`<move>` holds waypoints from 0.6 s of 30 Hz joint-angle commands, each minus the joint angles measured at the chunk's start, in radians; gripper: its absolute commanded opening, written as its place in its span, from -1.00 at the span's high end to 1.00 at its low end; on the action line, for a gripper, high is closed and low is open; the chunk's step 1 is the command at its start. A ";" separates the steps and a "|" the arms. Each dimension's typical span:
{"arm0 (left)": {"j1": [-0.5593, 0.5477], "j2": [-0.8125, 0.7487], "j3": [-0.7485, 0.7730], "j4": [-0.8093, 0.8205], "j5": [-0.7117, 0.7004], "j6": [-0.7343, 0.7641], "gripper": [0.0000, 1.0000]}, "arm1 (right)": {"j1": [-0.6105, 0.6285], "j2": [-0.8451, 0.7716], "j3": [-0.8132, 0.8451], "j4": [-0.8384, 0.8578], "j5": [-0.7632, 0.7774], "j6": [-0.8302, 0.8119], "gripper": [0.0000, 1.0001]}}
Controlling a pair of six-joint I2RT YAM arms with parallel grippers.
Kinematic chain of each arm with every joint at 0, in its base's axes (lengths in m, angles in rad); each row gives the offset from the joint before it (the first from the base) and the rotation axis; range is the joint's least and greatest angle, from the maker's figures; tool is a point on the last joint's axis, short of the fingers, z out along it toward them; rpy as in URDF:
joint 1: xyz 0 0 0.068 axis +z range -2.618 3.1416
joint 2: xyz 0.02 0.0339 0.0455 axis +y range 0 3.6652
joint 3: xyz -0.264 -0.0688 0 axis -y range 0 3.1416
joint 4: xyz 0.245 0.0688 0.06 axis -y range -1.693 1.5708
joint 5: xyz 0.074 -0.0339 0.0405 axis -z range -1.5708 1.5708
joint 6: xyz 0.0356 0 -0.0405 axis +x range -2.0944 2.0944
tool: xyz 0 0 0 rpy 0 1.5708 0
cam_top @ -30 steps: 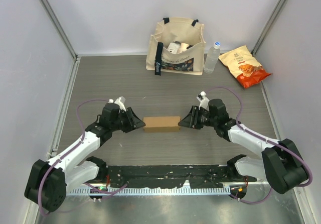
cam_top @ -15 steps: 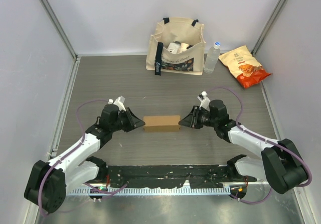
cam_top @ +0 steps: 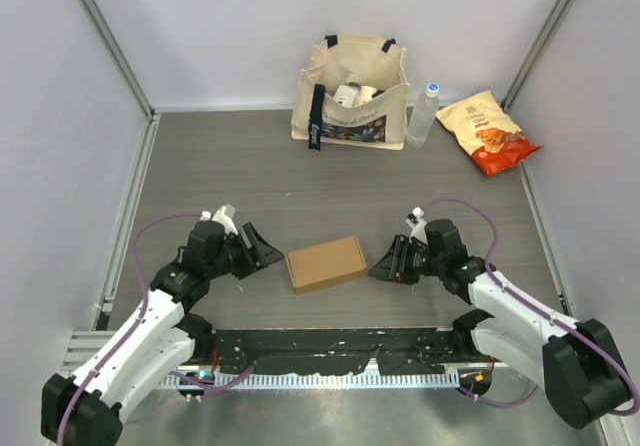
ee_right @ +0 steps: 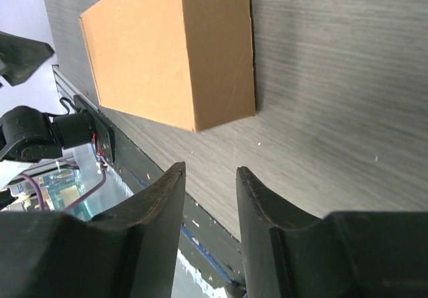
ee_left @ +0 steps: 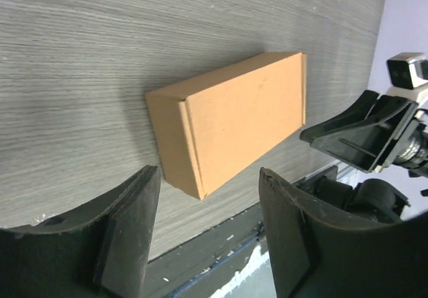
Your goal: Fold the paper box
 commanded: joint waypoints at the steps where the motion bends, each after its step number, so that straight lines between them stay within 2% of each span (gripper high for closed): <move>1: 0.005 -0.047 0.132 -0.145 -0.017 0.024 -0.30 | -0.005 -0.085 0.050 -0.170 -0.015 -0.028 0.11; 4: 0.005 -0.038 0.148 -0.180 -0.040 0.044 -0.37 | -0.003 -0.100 0.086 -0.232 0.003 -0.068 -0.10; 6: 0.005 0.004 0.136 -0.154 -0.049 0.041 -0.43 | -0.003 -0.071 0.096 -0.206 0.011 -0.052 -0.18; 8: 0.003 0.079 0.116 -0.124 -0.023 0.010 -0.39 | -0.003 -0.013 0.117 -0.143 0.015 -0.041 -0.21; 9: 0.003 0.104 0.107 -0.076 -0.008 -0.003 -0.26 | -0.003 0.004 0.125 -0.120 0.020 -0.039 -0.22; 12: -0.018 0.156 0.049 0.032 -0.023 -0.095 -0.27 | -0.003 0.073 0.145 -0.035 0.035 -0.052 -0.33; 16: -0.116 0.195 -0.022 0.171 -0.112 -0.191 -0.32 | -0.002 0.197 0.182 0.045 0.002 -0.117 -0.31; 17: -0.129 0.207 -0.024 0.194 -0.122 -0.203 -0.32 | -0.002 0.216 0.188 0.056 0.000 -0.121 -0.28; 18: -0.138 0.238 -0.022 0.233 -0.151 -0.203 -0.27 | 0.000 0.234 0.188 0.056 0.000 -0.121 -0.16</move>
